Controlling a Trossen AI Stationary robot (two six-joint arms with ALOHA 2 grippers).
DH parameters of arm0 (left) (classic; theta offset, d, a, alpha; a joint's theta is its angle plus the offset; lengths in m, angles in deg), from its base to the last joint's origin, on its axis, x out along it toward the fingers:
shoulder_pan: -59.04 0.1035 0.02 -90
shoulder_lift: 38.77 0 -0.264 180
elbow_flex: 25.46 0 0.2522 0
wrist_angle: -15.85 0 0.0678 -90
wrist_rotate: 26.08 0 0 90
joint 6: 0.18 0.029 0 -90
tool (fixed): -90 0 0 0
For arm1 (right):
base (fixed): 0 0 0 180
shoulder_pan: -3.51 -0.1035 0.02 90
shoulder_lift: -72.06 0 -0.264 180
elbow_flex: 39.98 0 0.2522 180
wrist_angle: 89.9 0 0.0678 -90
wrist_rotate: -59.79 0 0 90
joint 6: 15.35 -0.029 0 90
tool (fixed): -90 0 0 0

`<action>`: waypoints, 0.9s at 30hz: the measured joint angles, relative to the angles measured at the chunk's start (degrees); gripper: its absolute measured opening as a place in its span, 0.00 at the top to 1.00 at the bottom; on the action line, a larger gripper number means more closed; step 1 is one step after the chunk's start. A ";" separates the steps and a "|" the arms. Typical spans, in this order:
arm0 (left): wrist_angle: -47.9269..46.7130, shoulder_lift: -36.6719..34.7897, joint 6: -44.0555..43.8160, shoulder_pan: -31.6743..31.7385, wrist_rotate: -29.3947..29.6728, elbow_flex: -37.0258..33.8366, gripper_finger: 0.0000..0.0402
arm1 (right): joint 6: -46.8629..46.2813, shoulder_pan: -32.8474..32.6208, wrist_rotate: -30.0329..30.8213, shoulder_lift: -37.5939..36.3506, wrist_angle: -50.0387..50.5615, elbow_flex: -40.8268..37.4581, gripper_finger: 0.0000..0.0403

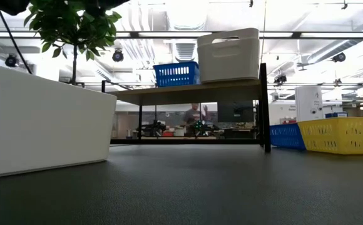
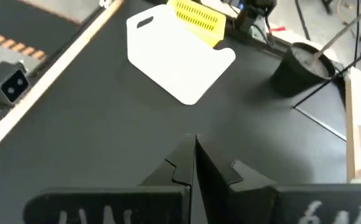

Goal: Stack baskets on shelf by color
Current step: Put the left yellow bin on the shelf

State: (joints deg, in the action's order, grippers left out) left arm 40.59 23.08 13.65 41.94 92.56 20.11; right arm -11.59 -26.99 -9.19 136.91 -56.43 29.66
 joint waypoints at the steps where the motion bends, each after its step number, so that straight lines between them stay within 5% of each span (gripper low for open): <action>1: 0.01 0.91 -0.75 -0.08 0.01 0.72 0.74 | 0.14 -0.03 -0.05 -0.89 -1.27 -1.25 0.98; 9: -3.39 7.68 -10.68 -3.73 0.20 7.11 0.74 | 1.54 -0.02 -0.21 -6.91 -6.53 -9.48 0.98; 19: -34.02 6.38 -41.71 -14.48 4.43 14.98 0.74 | 4.05 -1.23 -0.51 -8.48 -6.71 -11.44 0.98; 27: -73.41 6.63 -67.42 -21.48 -21.24 24.88 0.74 | 7.45 -1.51 -0.47 -8.43 -6.20 -11.44 0.98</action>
State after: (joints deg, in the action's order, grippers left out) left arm -32.82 29.71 -53.76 20.46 71.32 44.99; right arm -4.14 -28.50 -9.66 128.48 -62.63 18.22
